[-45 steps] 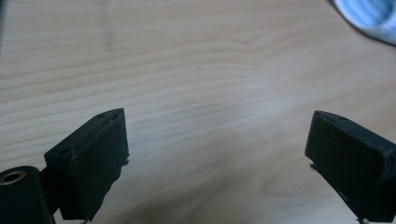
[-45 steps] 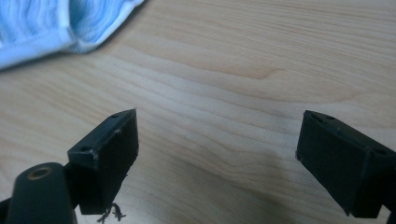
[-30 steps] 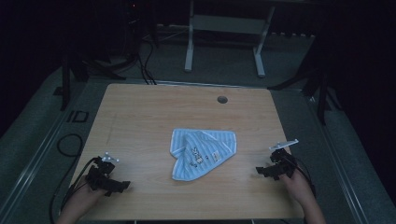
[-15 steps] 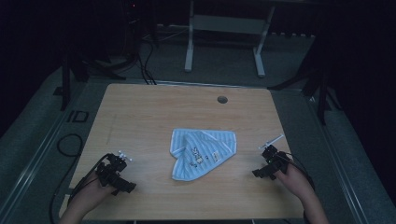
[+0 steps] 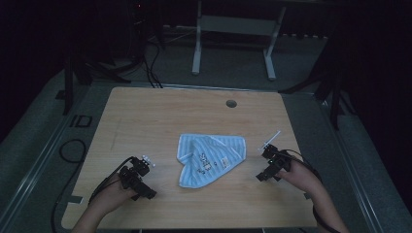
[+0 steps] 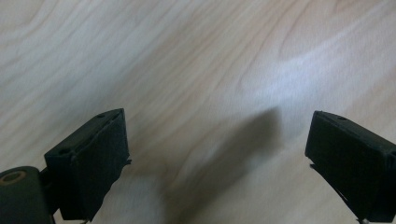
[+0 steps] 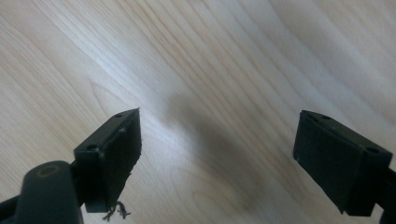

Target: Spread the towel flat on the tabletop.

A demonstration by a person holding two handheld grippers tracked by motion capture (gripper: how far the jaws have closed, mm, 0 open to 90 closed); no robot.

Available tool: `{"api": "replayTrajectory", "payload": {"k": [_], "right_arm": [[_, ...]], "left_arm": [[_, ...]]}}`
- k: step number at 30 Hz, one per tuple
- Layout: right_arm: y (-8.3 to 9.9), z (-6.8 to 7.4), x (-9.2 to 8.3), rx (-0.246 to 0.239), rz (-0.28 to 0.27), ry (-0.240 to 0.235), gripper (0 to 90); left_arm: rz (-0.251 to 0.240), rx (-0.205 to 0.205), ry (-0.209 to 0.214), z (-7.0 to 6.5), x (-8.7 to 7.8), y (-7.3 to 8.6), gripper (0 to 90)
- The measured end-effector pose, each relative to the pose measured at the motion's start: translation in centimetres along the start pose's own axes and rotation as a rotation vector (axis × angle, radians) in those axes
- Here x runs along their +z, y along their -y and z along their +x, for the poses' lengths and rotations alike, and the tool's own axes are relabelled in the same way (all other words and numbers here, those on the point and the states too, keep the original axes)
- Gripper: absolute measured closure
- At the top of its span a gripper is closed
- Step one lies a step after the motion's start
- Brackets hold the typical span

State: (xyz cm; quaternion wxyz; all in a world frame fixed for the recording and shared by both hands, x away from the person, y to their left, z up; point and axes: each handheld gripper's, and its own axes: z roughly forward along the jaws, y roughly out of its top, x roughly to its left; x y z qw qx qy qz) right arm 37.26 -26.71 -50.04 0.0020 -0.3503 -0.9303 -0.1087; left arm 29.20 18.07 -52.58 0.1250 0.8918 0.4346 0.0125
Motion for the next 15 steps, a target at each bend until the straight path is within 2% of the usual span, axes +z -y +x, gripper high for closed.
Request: {"api": "replayTrajectory", "payload": {"k": [2,4,7,8,10,11,12,14,15], "right_arm": [[-0.5,0.0,0.0,-0.005,-0.016,-0.017,13.1],[-1.1,0.1,-0.1,-0.001,-0.034,-0.013,13.4],[-1.8,0.1,-0.2,-0.01,-0.033,-0.002,14.8],[-2.3,0.3,-0.3,-0.038,-0.025,0.025,20.1],[-3.1,0.5,-0.3,-0.055,-0.015,0.05,29.4],[-4.0,0.7,-0.4,-0.071,-0.024,0.053,43.2],[-4.0,0.7,-0.4,-0.071,-0.024,0.053,43.2],[-4.9,1.1,-0.4,-0.108,-0.022,0.057,47.4],[-5.4,1.2,-0.3,-0.125,-0.022,0.062,54.7]], "left_arm": [[0.005,0.008,0.0,-0.1,0.1,-0.2,6.0],[-0.004,0.018,0.014,-0.4,0.4,-1.2,6.0],[-0.015,0.022,0.022,-0.7,0.4,-2.0,6.0],[-0.019,0.027,0.026,-0.9,0.4,-2.3,6.0],[-0.023,0.036,0.032,-1.1,0.4,-3.0,6.0],[-0.023,0.042,0.032,-1.2,0.5,-3.3,6.1],[-0.024,0.044,0.033,-1.4,0.5,-3.6,6.1],[-0.03,0.054,0.045,-1.6,0.5,-4.1,6.2],[-0.034,0.053,0.055,-1.8,0.4,-4.4,6.1]]}}
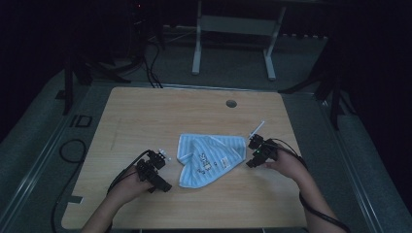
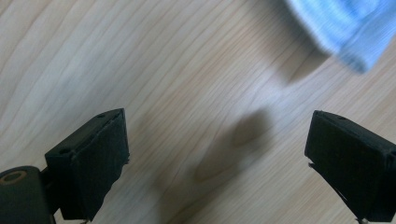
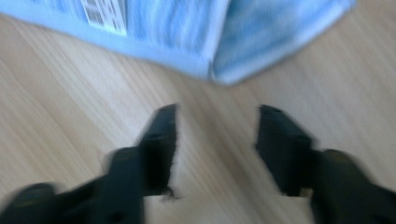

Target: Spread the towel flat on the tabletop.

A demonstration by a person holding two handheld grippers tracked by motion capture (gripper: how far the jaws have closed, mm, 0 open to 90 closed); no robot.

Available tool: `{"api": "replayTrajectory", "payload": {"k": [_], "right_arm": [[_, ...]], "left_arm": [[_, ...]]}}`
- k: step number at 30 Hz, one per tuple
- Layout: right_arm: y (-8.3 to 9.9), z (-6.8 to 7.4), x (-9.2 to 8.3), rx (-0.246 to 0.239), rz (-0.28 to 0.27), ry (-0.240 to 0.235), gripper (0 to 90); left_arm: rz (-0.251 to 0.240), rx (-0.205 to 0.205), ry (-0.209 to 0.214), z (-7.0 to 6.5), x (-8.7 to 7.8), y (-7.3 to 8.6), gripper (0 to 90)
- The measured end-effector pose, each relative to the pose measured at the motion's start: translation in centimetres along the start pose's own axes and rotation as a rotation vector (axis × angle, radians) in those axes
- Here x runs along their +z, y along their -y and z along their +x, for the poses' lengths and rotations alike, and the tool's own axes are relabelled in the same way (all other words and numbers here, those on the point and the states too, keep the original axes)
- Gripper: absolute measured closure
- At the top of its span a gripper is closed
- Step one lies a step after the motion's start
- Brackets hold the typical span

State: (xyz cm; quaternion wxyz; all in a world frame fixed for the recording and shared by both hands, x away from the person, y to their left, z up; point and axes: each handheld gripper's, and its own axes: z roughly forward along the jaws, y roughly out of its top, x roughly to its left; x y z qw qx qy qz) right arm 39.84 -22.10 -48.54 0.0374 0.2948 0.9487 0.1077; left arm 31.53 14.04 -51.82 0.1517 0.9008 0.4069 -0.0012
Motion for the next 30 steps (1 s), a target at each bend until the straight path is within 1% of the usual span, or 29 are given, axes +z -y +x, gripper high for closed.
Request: {"api": "replayTrajectory", "payload": {"k": [2,3,5,6,7,8,10,11,12,14,16,17,18,19,20,21,22,23,24,25,26,27,28,29,30], "right_arm": [[-1.0,0.1,0.1,-0.013,-0.001,-0.012,57.5],[-1.4,0.1,0.0,-0.015,-0.004,-0.009,61.0],[-2.4,0.0,0.0,-0.013,-0.023,-0.016,62.5],[-2.9,0.0,-0.1,-0.006,-0.034,-0.024,63.4],[-3.8,-0.3,-0.1,0.002,-0.051,-0.038,63.5],[-3.8,-0.3,-0.1,0.002,-0.051,-0.038,63.5],[-4.8,-0.4,0.1,0.015,-0.053,-0.045,63.5],[-5.6,-0.6,0.5,0.03,-0.049,-0.049,63.4],[-5.6,-0.6,0.5,0.03,-0.049,-0.049,63.4],[-6.3,-0.8,1.1,0.034,-0.032,-0.059,63.4],[-6.8,-0.8,1.7,0.042,-0.009,-0.068,62.2],[-7.0,-0.7,2.0,0.045,0.005,-0.068,61.5],[-7.2,-0.7,2.4,0.046,0.022,-0.078,59.8],[-7.3,-0.6,2.8,0.048,0.039,-0.079,59.5],[-7.3,-0.5,3.2,0.047,0.054,-0.08,60.3],[-7.4,-0.2,3.8,0.035,0.081,-0.083,66.1],[-7.4,-0.2,3.8,0.035,0.081,-0.083,66.1],[-7.4,0.2,3.9,0.013,0.083,-0.076,79.5],[-7.4,0.2,3.9,0.013,0.083,-0.076,79.5],[-7.5,0.4,3.8,0.003,0.073,-0.064,86.8],[-7.5,0.5,3.6,0.0,0.072,-0.05,89.8],[-7.5,0.6,3.4,0.005,0.066,-0.052,89.9],[-7.4,0.7,3.3,-0.003,0.059,-0.051,90.0],[-7.3,0.7,3.0,-0.015,0.054,-0.044,90.0],[-7.3,0.7,3.0,-0.015,0.054,-0.044,90.0]], "left_arm": [[-0.005,0.009,0.006,-0.3,0.0,-0.5,6.2],[-0.007,0.014,0.006,-0.4,0.0,-0.7,6.5],[-0.006,0.028,0.002,-0.7,0.0,-1.2,10.5],[-0.008,0.038,0.004,-0.8,0.0,-1.4,10.7],[-0.013,0.045,0.01,-0.9,0.0,-1.7,10.8],[-0.019,0.051,0.012,-1.0,0.0,-1.9,10.8],[-0.021,0.063,0.01,-1.2,0.2,-2.4,14.7],[-0.022,0.064,0.01,-1.3,0.3,-2.7,15.4],[-0.02,0.068,0.012,-1.3,0.4,-2.9,15.4],[-0.029,0.069,0.024,-1.3,0.7,-3.4,24.2],[-0.037,0.068,0.038,-1.3,0.8,-3.8,28.4],[-0.045,0.068,0.052,-1.4,0.9,-4.0,31.1],[-0.044,0.071,0.064,-1.5,0.9,-4.1,31.3],[-0.047,0.076,0.066,-1.6,1.0,-4.3,31.4],[-0.046,0.082,0.075,-1.7,1.1,-4.4,33.6],[-0.042,0.085,0.086,-1.7,1.3,-4.5,37.0],[-0.04,0.088,0.092,-1.8,1.6,-4.6,37.0],[-0.033,0.098,0.096,-1.8,1.8,-4.7,42.8],[-0.03,0.108,0.098,-1.9,2.0,-4.8,42.8],[-0.029,0.12,0.096,-2.0,2.2,-4.9,45.3],[-0.035,0.134,0.093,-2.1,2.2,-4.9,47.8],[-0.044,0.139,0.095,-2.2,2.3,-5.0,54.9],[-0.05,0.147,0.093,-2.3,2.3,-5.0,57.4],[-0.059,0.156,0.094,-2.3,2.3,-5.1,71.6],[-0.068,0.159,0.098,-2.4,2.3,-5.1,71.6]]}}
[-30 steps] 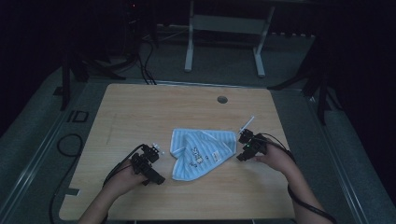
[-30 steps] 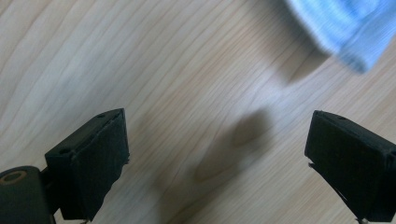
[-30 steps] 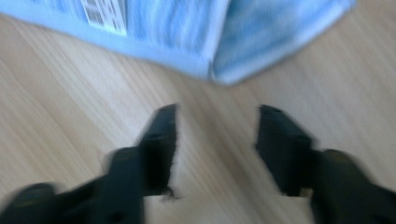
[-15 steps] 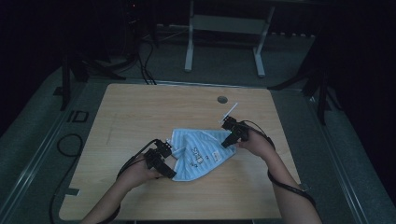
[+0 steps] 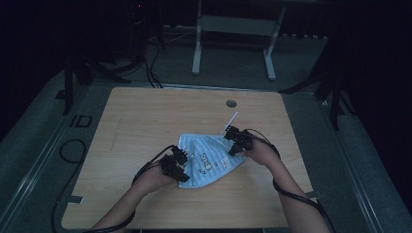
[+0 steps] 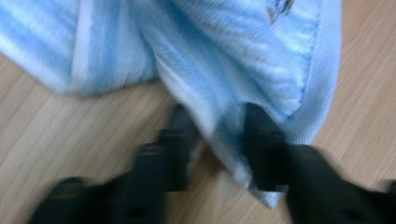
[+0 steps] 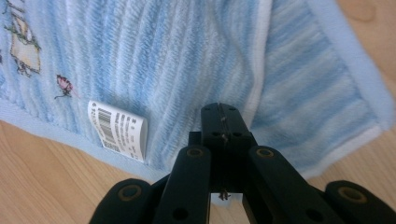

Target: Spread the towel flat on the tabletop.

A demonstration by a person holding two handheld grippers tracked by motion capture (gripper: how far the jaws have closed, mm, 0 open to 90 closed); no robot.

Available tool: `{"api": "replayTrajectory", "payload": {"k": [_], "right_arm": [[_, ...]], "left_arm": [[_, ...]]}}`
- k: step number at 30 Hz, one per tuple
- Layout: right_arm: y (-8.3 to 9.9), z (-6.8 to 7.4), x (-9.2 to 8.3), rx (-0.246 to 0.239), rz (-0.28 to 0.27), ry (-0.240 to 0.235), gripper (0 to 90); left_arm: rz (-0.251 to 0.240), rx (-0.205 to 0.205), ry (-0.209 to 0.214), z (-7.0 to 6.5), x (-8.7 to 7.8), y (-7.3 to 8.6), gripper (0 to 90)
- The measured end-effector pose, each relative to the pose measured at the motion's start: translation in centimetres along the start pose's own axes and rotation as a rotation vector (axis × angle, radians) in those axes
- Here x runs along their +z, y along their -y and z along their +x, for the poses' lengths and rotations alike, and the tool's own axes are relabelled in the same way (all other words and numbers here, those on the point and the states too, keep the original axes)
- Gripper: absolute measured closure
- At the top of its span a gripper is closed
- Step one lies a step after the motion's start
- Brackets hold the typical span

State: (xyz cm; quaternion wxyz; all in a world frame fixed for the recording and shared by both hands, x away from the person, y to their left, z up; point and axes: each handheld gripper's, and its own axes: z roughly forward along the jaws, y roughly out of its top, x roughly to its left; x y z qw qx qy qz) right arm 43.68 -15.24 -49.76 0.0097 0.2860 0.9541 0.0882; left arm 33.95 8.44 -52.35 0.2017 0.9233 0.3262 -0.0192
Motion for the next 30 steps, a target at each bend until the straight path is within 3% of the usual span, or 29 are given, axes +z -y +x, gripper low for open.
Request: {"api": "replayTrajectory", "payload": {"k": [2,6,11,12,13,16,20,23,24,25,30], "right_arm": [[0.2,0.0,-0.4,0.004,-0.015,0.005,90.0],[0.9,0.0,-1.6,0.001,-0.057,0.015,90.0],[1.9,-0.2,-2.1,0.005,-0.047,0.004,90.0],[2.1,-0.5,-2.0,0.018,-0.032,-0.004,84.0],[2.2,-0.7,-1.7,0.035,-0.032,-0.01,71.7],[2.3,-1.1,-0.7,0.067,-0.01,-0.026,57.6],[2.2,-0.9,0.6,0.081,0.024,-0.058,57.8],[2.0,-0.6,0.7,0.054,0.027,-0.052,74.7],[2.0,-0.6,0.7,0.054,0.027,-0.052,74.7],[2.1,-0.5,-0.4,0.06,-0.016,-0.028,83.6],[2.4,-0.7,-1.9,0.064,-0.047,-0.009,85.7]], "left_arm": [[-0.012,0.007,-0.007,-0.3,0.0,-0.2,86.1],[-0.018,0.029,-0.028,-0.8,-0.3,-0.4,87.8],[-0.019,0.029,-0.025,-0.8,-0.6,-0.4,87.9],[-0.026,0.027,-0.03,-0.8,-0.7,-0.4,87.8],[-0.034,0.017,-0.029,-0.7,-0.7,-0.4,87.8],[-0.034,0.019,-0.021,-0.7,-0.8,-0.4,87.8],[-0.029,0.017,-0.015,-0.6,-0.6,-0.4,87.7],[-0.034,0.012,-0.014,-0.5,-0.6,-0.3,87.7],[-0.034,0.012,-0.014,-0.5,-0.6,-0.3,87.7],[-0.037,0.009,-0.02,-0.4,-0.7,-0.3,87.7],[-0.058,0.001,-0.028,-0.3,-1.1,-0.3,87.8]]}}
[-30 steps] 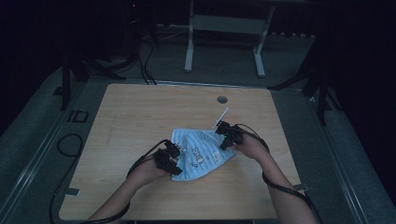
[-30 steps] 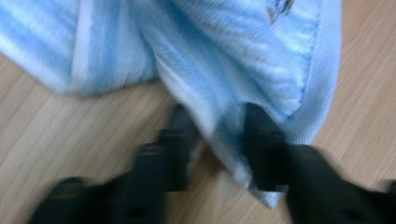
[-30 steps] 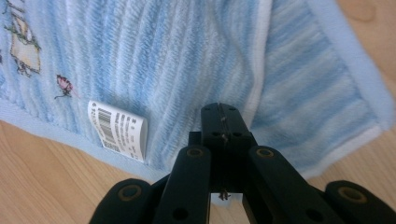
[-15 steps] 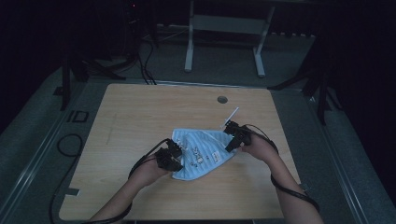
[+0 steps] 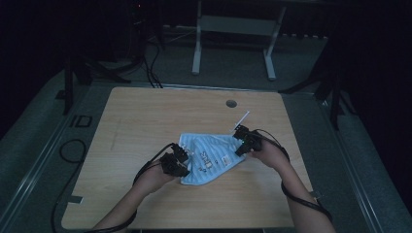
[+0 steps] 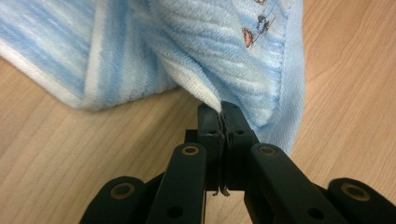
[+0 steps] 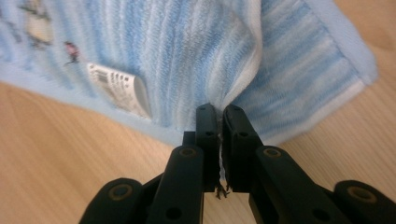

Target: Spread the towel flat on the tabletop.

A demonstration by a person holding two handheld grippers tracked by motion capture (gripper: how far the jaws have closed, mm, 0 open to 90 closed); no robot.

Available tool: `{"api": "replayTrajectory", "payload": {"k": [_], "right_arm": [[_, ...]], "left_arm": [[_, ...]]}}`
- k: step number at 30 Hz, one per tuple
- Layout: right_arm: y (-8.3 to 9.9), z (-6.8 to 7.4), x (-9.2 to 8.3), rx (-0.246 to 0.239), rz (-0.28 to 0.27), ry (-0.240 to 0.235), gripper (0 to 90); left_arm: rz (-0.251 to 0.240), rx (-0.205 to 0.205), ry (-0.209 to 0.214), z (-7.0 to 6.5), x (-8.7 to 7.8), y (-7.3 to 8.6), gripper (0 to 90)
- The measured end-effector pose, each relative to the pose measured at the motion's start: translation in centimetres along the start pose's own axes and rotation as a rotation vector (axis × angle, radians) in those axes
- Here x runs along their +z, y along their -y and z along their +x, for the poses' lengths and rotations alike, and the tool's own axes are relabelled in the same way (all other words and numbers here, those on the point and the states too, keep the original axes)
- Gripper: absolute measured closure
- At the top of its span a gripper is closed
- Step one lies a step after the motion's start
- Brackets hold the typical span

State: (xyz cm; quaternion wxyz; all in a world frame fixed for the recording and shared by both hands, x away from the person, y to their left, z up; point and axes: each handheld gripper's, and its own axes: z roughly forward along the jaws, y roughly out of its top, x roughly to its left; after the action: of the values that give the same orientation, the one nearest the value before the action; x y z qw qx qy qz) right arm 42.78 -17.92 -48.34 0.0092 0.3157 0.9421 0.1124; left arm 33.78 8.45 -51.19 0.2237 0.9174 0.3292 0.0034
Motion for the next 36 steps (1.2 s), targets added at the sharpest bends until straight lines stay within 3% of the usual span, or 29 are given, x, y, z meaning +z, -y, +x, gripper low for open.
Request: {"api": "replayTrajectory", "payload": {"k": [2,3,6,9,11,12,13,14,15,16,17,22,23,26,27,28,30,32,33,36], "right_arm": [[0.3,0.3,-1.0,-0.01,-0.027,0.019,85.7],[1.0,1.1,-2.2,-0.022,-0.066,0.055,85.6],[2.1,2.0,-3.3,-0.035,-0.108,0.056,85.6],[5.7,4.2,-4.4,-0.053,-0.161,0.062,85.6],[7.9,5.4,-4.4,-0.057,-0.174,0.054,85.6],[7.9,5.4,-4.4,-0.057,-0.174,0.054,85.6],[10.0,6.6,-4.0,-0.062,-0.179,0.043,85.6],[10.0,6.6,-4.0,-0.062,-0.179,0.043,85.6],[11.9,7.6,-3.6,-0.049,-0.18,0.035,85.5],[11.9,7.6,-3.6,-0.049,-0.18,0.035,85.5],[13.7,8.6,-2.9,-0.037,-0.171,0.021,85.5],[16.1,9.5,-1.3,-0.005,-0.159,-0.022,85.4],[17.1,9.9,-0.6,0.019,-0.147,-0.061,84.9],[17.7,10.3,-0.1,0.019,-0.127,-0.079,80.9],[18.2,10.6,0.0,0.012,-0.1,-0.075,72.0],[18.2,10.6,0.0,0.012,-0.1,-0.075,72.0],[18.3,9.9,-1.4,0.046,-0.129,-0.058,65.7],[17.9,9.1,-3.1,0.054,-0.179,-0.022,62.9],[17.5,8.6,-3.8,0.06,-0.199,-0.004,62.9],[16.4,7.8,-4.8,0.049,-0.228,0.029,60.7]], "left_arm": [[-0.011,0.001,-0.005,-0.2,-0.3,0.0,87.8],[-0.024,0.005,-0.014,-0.4,-0.6,0.1,87.8],[-0.031,0.01,-0.019,-0.7,-1.0,0.3,87.8],[-0.032,0.032,-0.014,-1.6,-1.4,0.9,87.8],[-0.032,0.037,-0.011,-2.3,-1.3,1.3,87.8],[-0.032,0.037,-0.011,-2.3,-1.3,1.3,87.7],[-0.024,0.05,-0.001,-2.9,-1.1,1.6,87.7],[-0.024,0.05,-0.001,-2.9,-1.1,1.6,87.7],[-0.005,0.066,0.013,-3.5,-0.8,1.8,87.7],[-0.005,0.066,0.013,-3.5,-0.8,1.8,87.6],[-0.004,0.064,0.025,-3.8,-0.6,2.1,87.6],[0.006,0.058,0.064,-4.4,-0.1,2.7,87.4],[0.014,0.063,0.075,-4.8,0.1,3.1,87.3],[0.035,0.064,0.092,-5.0,0.4,3.5,85.7],[0.038,0.06,0.086,-5.0,0.2,3.8,82.2],[0.038,0.06,0.086,-5.0,0.2,3.8,77.8],[0.019,0.037,0.077,-4.6,-0.7,4.0,71.5],[0.013,0.032,0.072,-4.4,-1.1,3.9,59.8],[-0.01,0.015,0.046,-3.9,-1.8,3.6,59.7],[-0.022,0.01,0.038,-3.5,-2.2,3.0,52.6]]}}
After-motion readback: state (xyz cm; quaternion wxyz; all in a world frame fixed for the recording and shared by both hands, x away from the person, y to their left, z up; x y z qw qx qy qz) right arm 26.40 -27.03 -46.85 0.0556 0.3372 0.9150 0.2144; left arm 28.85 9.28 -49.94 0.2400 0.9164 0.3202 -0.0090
